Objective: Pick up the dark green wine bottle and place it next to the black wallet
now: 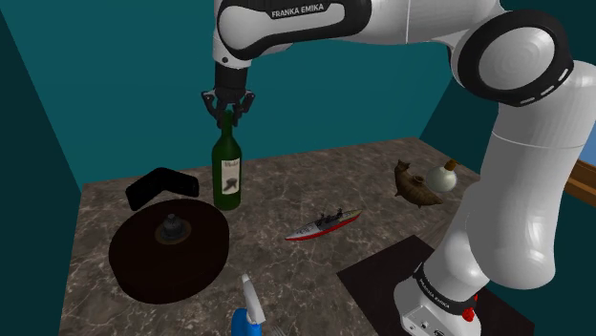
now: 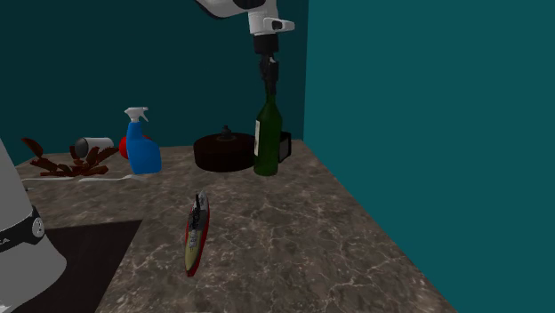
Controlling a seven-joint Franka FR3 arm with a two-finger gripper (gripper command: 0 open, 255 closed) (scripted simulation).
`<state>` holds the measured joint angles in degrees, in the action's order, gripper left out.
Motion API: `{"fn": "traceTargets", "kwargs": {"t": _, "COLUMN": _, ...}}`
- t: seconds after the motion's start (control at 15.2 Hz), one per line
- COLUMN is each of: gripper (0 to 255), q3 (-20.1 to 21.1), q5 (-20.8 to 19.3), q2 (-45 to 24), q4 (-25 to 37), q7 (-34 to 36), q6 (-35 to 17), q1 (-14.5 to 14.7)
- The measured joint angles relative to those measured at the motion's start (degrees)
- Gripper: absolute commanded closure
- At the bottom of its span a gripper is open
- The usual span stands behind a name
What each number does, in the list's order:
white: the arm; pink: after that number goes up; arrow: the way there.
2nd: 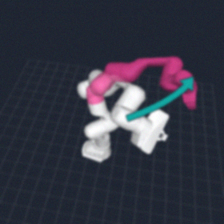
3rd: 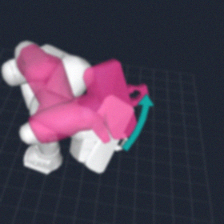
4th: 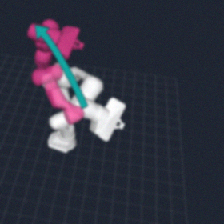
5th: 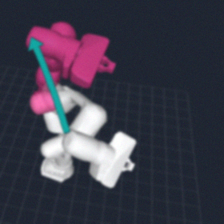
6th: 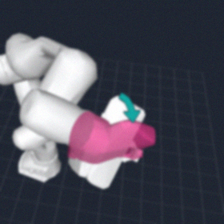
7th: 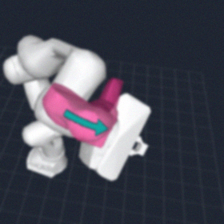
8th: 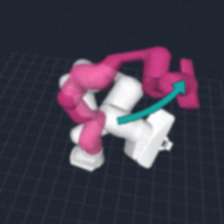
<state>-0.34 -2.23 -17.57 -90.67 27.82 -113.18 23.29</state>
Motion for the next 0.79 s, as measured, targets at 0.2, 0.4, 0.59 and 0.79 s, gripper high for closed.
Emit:
{"fn": "traceTargets", "kwargs": {"t": 0.2, "gripper": 0, "q3": 0.0, "q5": 0.0, "q2": 0.0, "q4": 0.0, "q7": 0.0, "q6": 0.0, "q1": 0.0}}
{"fn": "traceTargets", "kwargs": {"t": 0.4, "gripper": 0, "q3": 0.0, "q5": 0.0, "q2": 0.0, "q4": 0.0, "q7": 0.0, "q6": 0.0, "q1": 0.0}}
{"fn": "traceTargets", "kwargs": {"t": 0.59, "gripper": 0, "q3": 0.0, "q5": 0.0, "q2": 0.4, "q4": 0.5, "q7": 0.0, "q6": 0.8, "q1": 0.0}}
{"fn": "traceTargets", "kwargs": {"t": 0.79, "gripper": 0, "q3": 0.0, "q5": 0.0, "q2": 0.8, "q4": 4.7, "q7": -0.1, "q6": 5.4, "q1": 0.1}}
